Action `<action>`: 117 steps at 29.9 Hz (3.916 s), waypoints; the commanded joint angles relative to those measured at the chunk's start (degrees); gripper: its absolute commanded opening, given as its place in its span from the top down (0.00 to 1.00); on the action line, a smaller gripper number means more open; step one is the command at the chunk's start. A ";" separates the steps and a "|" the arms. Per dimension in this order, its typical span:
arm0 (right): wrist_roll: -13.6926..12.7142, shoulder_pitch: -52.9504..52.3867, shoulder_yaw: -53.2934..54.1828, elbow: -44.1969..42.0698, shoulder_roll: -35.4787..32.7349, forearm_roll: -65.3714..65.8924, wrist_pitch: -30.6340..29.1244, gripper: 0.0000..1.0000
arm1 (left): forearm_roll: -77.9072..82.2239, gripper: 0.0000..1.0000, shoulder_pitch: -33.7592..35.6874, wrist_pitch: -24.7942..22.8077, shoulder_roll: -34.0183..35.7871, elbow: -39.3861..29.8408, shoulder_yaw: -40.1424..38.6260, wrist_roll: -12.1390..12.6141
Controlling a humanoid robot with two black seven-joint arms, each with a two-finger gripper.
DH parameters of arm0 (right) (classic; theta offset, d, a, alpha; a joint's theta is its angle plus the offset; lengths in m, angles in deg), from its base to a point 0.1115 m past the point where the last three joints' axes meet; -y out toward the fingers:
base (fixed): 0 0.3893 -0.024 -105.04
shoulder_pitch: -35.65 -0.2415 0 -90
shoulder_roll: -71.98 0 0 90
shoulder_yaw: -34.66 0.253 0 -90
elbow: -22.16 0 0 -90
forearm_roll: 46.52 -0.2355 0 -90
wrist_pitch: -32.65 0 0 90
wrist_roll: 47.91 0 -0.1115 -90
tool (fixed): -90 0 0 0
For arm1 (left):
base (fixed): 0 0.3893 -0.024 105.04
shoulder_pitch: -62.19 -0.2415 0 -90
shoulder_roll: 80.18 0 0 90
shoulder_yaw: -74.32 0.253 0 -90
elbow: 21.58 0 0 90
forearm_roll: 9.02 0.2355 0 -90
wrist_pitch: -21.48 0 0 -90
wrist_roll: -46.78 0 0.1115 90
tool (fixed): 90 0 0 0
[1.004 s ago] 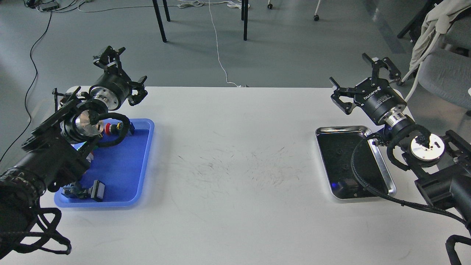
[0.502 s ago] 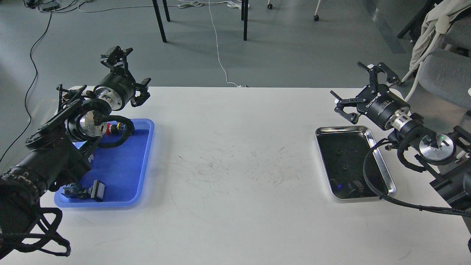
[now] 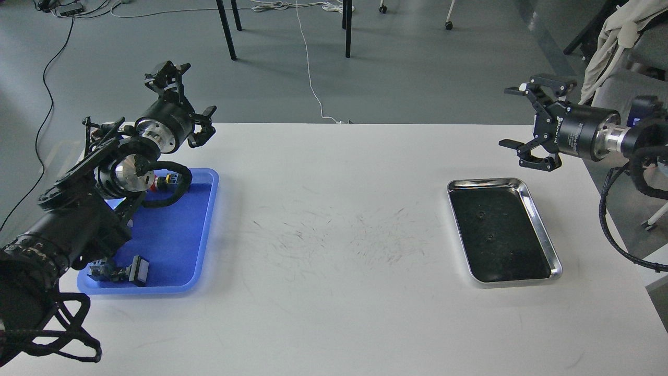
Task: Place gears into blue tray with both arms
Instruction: 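Move the right gripper over the metal tray with the black mat, then lower the right gripper and grasp a small black part in the metal tray, then carry the black part toward the table center and release it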
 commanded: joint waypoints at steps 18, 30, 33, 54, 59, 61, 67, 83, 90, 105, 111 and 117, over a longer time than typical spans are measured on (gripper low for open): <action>-0.23 -18.15 -29.09 13.75 -3.56 29.40 0.52 0.02 | 0.45 0.02 -0.31 -0.07 1.48 -2.10 0.16 0.34; -0.06 -17.27 -36.03 1.36 12.07 32.48 1.14 0.02 | 0.54 0.02 -0.66 -0.25 1.04 -2.10 1.12 0.08; -0.06 -15.86 -36.21 -1.54 16.11 32.48 1.23 0.02 | 0.54 0.02 -0.83 -0.16 1.12 -2.10 1.04 0.08; 0.03 -4.08 -36.30 -18.16 32.91 35.03 2.02 0.03 | 0.45 0.02 -1.63 -0.07 2.00 -2.01 1.03 -0.10; 0.29 -4.08 -36.30 -18.16 32.91 36.61 2.11 0.08 | 0.45 0.02 -1.71 -0.07 2.44 -1.93 1.03 -0.19; 0.38 -4.08 -36.30 -18.16 33.00 36.61 2.11 0.08 | 0.45 0.02 -1.71 -0.07 2.53 -1.92 1.03 -0.10; 0.38 -3.99 -36.38 -18.16 33.26 36.70 2.11 0.21 | 0.45 0.02 -1.71 -0.07 2.70 -1.84 1.03 -0.19; 0.47 -3.47 -38.32 -18.33 35.11 36.96 3.07 0.50 | 0.37 0.02 -1.98 -0.16 3.05 -1.66 0.95 -0.36; 0.47 -3.55 -38.76 -18.33 35.46 37.05 3.16 0.75 | 0.37 0.02 -2.06 -0.07 3.14 -1.57 1.03 -0.98; 0.47 -11.98 -38.14 -14.21 31.69 36.52 2.81 0.98 | 0.45 0.02 -2.06 -0.07 3.32 -1.40 0.95 -0.98; 0.56 -19.11 -33.76 -6.74 31.24 33.37 3.34 0.98 | 0.37 0.02 -2.06 -0.07 3.50 -1.40 1.03 -1.07; 0.73 -17.54 -29.00 -9.35 42.64 22.30 7.18 0.98 | 0.10 0.02 -2.85 0.01 3.58 -1.31 0.86 -1.07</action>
